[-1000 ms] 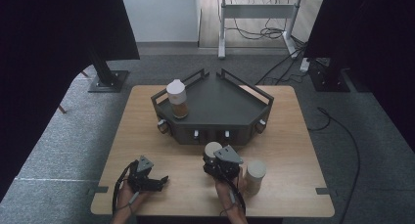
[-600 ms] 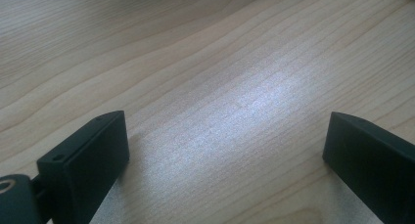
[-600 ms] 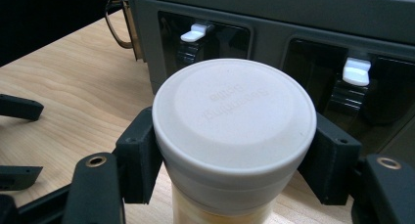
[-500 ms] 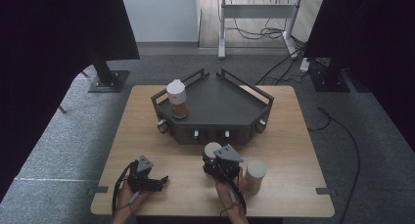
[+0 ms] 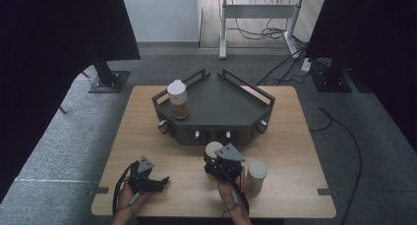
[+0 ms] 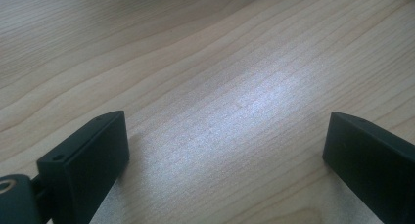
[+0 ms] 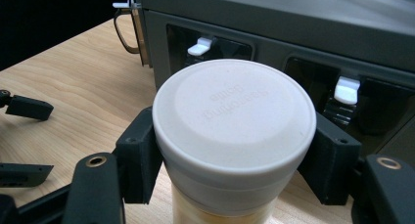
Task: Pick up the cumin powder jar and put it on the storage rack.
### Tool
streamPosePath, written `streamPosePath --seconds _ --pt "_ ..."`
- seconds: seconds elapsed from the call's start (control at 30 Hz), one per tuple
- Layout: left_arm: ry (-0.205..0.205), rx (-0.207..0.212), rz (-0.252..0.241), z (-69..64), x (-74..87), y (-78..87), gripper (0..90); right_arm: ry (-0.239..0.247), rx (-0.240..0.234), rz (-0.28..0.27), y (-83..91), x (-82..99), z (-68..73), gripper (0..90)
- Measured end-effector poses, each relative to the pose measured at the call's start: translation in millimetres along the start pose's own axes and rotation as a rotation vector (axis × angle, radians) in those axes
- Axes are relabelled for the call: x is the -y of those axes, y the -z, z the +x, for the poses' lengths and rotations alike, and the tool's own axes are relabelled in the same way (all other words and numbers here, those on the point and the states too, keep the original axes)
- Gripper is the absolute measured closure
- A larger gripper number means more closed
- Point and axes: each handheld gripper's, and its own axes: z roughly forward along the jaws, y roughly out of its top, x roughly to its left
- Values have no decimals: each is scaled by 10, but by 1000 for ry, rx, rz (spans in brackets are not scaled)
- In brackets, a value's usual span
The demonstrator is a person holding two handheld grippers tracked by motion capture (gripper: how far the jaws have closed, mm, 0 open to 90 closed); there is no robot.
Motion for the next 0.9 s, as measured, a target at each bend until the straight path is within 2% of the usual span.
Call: streamPosePath --seconds 0.9 --pt "-1 0 0 0 -1 0 29 48 -56 1 190 -356 -109 329"
